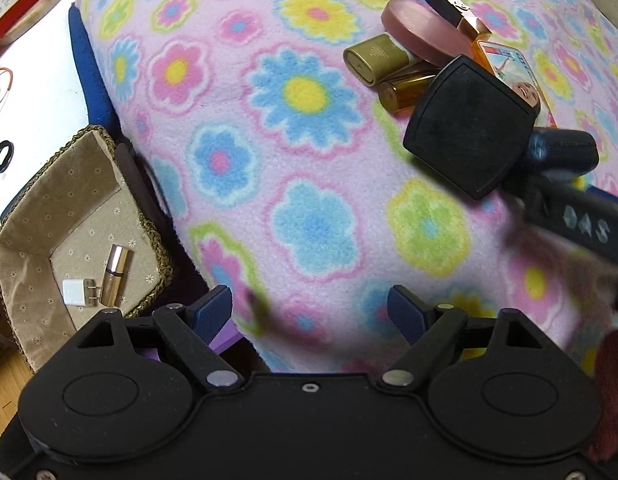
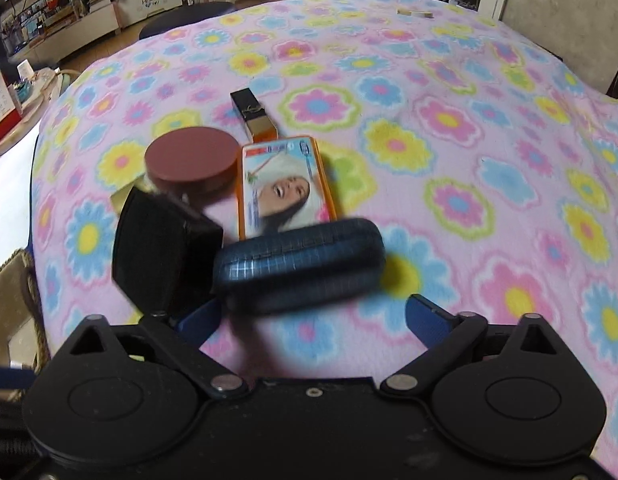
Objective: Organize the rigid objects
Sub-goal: 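Lower the left tool onto the black square compact while the right tool hovers over the blue case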
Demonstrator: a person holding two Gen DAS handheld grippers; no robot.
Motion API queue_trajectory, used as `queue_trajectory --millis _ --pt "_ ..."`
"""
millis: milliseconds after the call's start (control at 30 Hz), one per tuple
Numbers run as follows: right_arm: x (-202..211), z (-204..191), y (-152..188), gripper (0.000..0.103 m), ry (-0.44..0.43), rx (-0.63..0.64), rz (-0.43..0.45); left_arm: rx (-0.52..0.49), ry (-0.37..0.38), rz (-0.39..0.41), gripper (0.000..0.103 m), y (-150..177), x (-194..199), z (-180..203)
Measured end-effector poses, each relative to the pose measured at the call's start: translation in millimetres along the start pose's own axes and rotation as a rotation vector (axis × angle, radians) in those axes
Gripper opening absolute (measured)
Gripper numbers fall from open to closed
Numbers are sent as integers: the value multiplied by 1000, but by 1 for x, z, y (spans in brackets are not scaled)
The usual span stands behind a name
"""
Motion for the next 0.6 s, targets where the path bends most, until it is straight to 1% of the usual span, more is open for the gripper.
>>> queue_trajectory --millis 67,133,233,333,467,600 --pt "-5 2 -5 88 -22 -19 12 0 4 7 81 1 2 0" --pt "-7 4 -9 88 -28 -25 31 0 6 15 81 0 4 1" --pt "-9 13 -16 87 -34 -71 25 -4 15 36 81 -1 5 3" --pt "-5 30 -23 87 18 -134 34 -15 16 70 81 -4 10 8" --pt "-1 63 -34 87 96 -234 20 -64 9 126 81 -9 17 19" --pt "-4 83 -43 87 106 -271 49 -130 7 172 81 -22 22 35"
Point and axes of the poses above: each gripper's, at about its wrist camera, not at the fingertips, and x roughly against the way its jaws point, z to its right, y to its underside, the point moved 1 cm from there along -x, roughly the way its jaws point, and after that the axes turned 15 degrees about -x, right-handed, at the moved point
